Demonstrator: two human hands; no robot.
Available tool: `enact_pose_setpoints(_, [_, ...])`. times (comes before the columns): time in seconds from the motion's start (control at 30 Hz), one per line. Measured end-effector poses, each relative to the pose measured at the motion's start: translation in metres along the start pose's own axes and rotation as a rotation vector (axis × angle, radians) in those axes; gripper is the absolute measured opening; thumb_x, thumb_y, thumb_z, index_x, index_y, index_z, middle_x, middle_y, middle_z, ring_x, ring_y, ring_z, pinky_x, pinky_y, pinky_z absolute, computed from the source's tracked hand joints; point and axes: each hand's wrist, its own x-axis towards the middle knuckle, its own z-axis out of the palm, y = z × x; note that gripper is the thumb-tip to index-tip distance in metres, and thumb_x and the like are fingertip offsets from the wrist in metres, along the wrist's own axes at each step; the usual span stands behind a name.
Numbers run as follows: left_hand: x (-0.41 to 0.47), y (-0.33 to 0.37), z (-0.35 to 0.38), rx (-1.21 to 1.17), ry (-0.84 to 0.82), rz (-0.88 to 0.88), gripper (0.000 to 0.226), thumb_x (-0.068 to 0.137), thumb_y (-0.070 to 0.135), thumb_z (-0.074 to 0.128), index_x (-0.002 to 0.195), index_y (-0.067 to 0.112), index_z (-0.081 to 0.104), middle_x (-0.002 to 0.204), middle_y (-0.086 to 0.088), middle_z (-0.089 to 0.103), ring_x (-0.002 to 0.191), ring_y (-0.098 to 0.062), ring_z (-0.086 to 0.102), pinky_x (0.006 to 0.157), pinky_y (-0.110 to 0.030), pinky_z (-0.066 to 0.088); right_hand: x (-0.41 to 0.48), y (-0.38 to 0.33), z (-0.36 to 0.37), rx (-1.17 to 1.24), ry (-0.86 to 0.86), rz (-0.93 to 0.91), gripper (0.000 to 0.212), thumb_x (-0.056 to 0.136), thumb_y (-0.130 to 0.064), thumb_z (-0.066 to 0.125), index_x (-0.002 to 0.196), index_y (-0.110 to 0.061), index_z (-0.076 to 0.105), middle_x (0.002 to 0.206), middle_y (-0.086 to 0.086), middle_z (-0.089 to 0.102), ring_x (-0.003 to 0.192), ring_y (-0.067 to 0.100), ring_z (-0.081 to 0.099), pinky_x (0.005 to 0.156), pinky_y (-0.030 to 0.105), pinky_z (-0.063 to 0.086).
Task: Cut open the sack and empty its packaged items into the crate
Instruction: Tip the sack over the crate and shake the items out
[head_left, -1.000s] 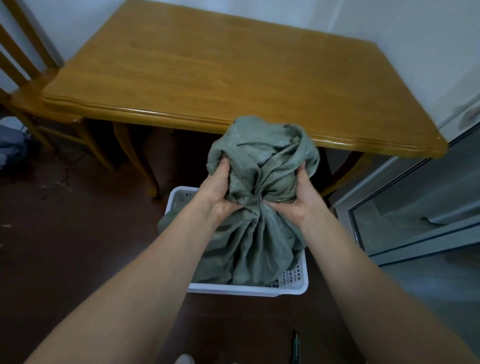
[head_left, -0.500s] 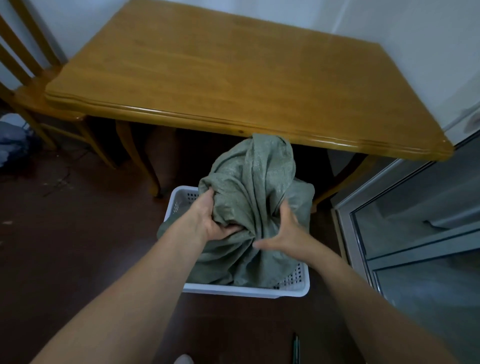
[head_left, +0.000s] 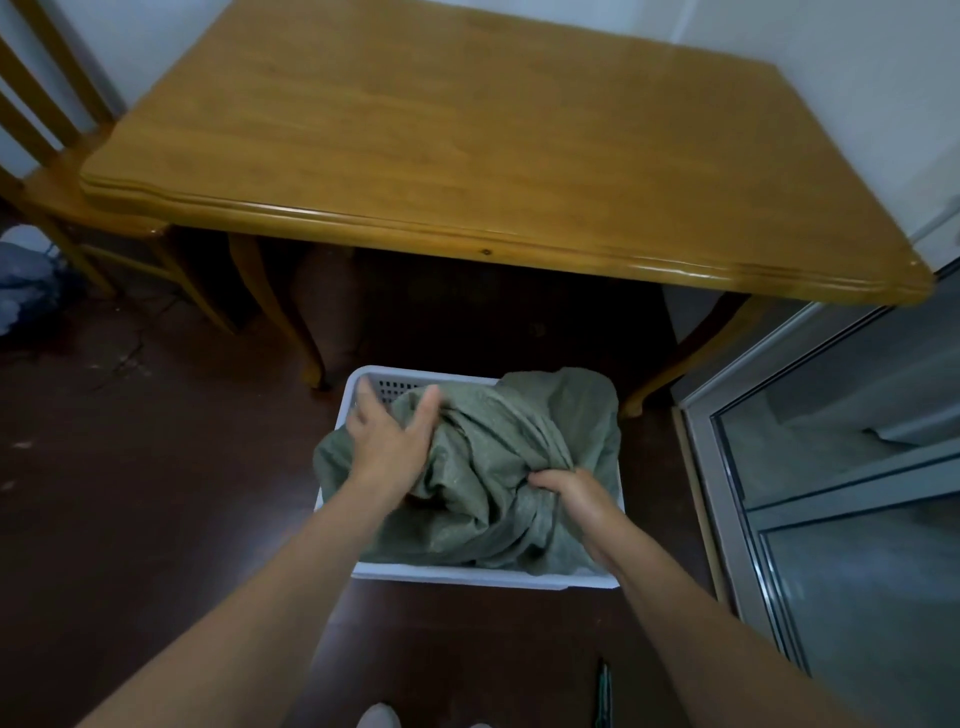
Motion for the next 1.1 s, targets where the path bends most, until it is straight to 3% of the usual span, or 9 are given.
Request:
enact_pose_setpoints(0.1, [-0.023,-0.007,0.003,0.541,-0.186,0.507,0.117,0.061,0.074,0.059,0.148,0.033,-0.008,0.156,0.002,-0.022,0.146,-0.023,-0.012,0.117,-0.047,0.015,0.003,0.001,-0.007,0.151,0.045,0.108,0.032,0.083,-0.016,0.058,0.112,-0.002,0.062,0.104,0.021,0.069,0.097,0.035,0.066,0.093,0.046,0.052])
enact_pose_setpoints(0.2, [-0.021,-0.032,0.015,1.049,-0.292,0.548,0.133,0.055,0.078,0.062,0.144,0.031,-0.024,0.152,-0.004,-0.035,0.142,-0.029,-0.026,0.116,-0.051,0.008,0.005,-0.002,-0.007,0.250,-0.001,0.170,0.031,0.085,-0.020,0.051,0.107,-0.004,0.065,0.099,0.019,0.071,0.094,0.034,0.066,0.084,0.043,0.054])
enact_pose_setpoints(0.27, [-0.017,-0.039,0.028,1.090,-0.306,0.503,0.132,0.057,0.076,0.063,0.145,0.028,-0.023,0.153,-0.006,-0.033,0.142,-0.032,-0.024,0.117,-0.052,0.009,0.003,-0.007,-0.003,0.246,-0.069,0.226,0.029,0.085,-0.020,0.048,0.097,-0.003,0.068,0.090,0.018,0.072,0.088,0.033,0.066,0.076,0.039,0.054])
enact_pose_setpoints(0.4, [0.004,-0.048,0.050,0.844,-0.299,0.555,0.087,0.075,0.052,0.066,0.146,0.026,0.023,0.158,-0.004,0.013,0.146,-0.030,0.006,0.116,-0.045,0.023,0.004,-0.010,-0.005,0.294,-0.172,0.200,0.037,0.084,-0.022,0.048,0.108,-0.001,0.067,0.102,0.022,0.070,0.096,0.036,0.064,0.091,0.047,0.051])
enact_pose_setpoints(0.5, [0.015,-0.054,0.051,0.479,-0.220,0.339,0.041,0.083,0.030,0.063,0.124,0.023,0.056,0.125,-0.004,0.061,0.119,-0.027,0.054,0.097,-0.033,0.045,0.009,-0.002,-0.022,0.352,-0.248,0.109,0.051,0.078,-0.034,0.069,0.121,-0.007,0.061,0.119,0.015,0.067,0.111,0.031,0.062,0.100,0.048,0.046])
enact_pose_setpoints(0.63, [0.026,-0.060,0.044,0.112,-0.210,-0.007,0.052,0.066,0.041,0.073,0.114,0.023,0.063,0.115,-0.005,0.066,0.112,-0.030,0.058,0.099,-0.042,0.047,0.015,0.027,-0.046,-0.531,-0.139,-0.017,0.121,0.043,-0.077,0.075,0.144,-0.031,0.028,0.150,-0.006,0.033,0.136,0.020,0.036,0.110,0.048,0.035])
enact_pose_setpoints(0.7, [0.027,-0.054,0.045,-0.044,-0.181,-0.073,0.052,0.063,0.039,0.076,0.111,0.024,0.064,0.113,-0.006,0.067,0.108,-0.031,0.060,0.097,-0.046,0.048,0.019,0.042,-0.048,-0.607,-0.101,0.002,0.117,0.048,-0.082,0.066,0.146,-0.033,0.025,0.154,-0.006,0.022,0.141,0.022,0.027,0.113,0.049,0.031])
enact_pose_setpoints(0.83, [0.014,-0.010,0.041,-0.379,-0.156,-0.059,0.041,0.073,0.022,0.078,0.112,0.018,0.065,0.101,-0.007,0.070,0.097,-0.029,0.065,0.091,-0.044,0.052,0.017,0.022,-0.034,-0.031,-0.056,0.081,0.076,0.079,-0.059,0.060,0.142,-0.023,0.036,0.137,-0.004,0.048,0.130,0.024,0.045,0.106,0.043,0.038])
enact_pose_setpoints(1.1, [0.010,0.059,0.029,-0.657,-0.097,0.067,0.039,0.081,0.003,0.069,0.117,0.011,0.059,0.106,-0.011,0.067,0.096,-0.026,0.065,0.089,-0.040,0.052,0.018,-0.037,-0.038,0.063,-0.072,-0.043,0.068,0.080,-0.056,0.060,0.137,-0.023,0.044,0.131,0.001,0.058,0.120,0.022,0.054,0.105,0.050,0.042])
